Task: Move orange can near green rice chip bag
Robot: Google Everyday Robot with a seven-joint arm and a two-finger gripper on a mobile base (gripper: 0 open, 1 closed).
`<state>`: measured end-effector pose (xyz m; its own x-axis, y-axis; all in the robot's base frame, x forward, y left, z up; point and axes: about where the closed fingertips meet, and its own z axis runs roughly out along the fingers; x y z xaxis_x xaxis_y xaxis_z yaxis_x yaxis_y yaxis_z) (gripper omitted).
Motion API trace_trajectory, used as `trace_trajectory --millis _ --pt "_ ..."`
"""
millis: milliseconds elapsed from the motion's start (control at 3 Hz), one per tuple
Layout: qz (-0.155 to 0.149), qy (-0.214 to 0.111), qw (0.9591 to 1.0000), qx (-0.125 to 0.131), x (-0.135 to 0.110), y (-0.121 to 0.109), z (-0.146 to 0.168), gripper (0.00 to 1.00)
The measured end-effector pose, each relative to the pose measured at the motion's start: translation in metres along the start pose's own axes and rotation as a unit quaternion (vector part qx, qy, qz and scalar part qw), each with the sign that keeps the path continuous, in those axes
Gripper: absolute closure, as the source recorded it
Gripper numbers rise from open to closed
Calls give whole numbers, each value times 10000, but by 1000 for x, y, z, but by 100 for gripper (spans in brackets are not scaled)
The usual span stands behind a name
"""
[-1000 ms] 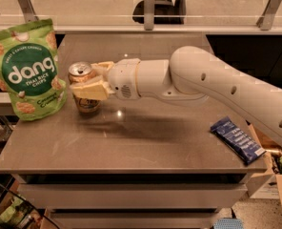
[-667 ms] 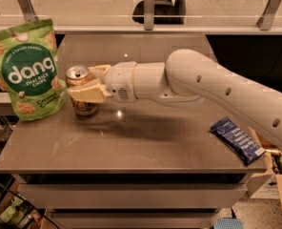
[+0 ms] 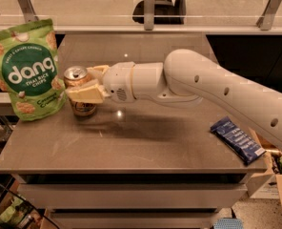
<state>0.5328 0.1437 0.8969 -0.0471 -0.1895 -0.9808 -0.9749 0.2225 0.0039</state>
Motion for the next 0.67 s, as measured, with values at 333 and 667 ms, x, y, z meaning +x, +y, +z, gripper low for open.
trace_trajectory --millis 333,667 --pt "-10 1 10000 -18 -1 2 2 58" --pt "-20 2 10000 -34 -2 3 3 35"
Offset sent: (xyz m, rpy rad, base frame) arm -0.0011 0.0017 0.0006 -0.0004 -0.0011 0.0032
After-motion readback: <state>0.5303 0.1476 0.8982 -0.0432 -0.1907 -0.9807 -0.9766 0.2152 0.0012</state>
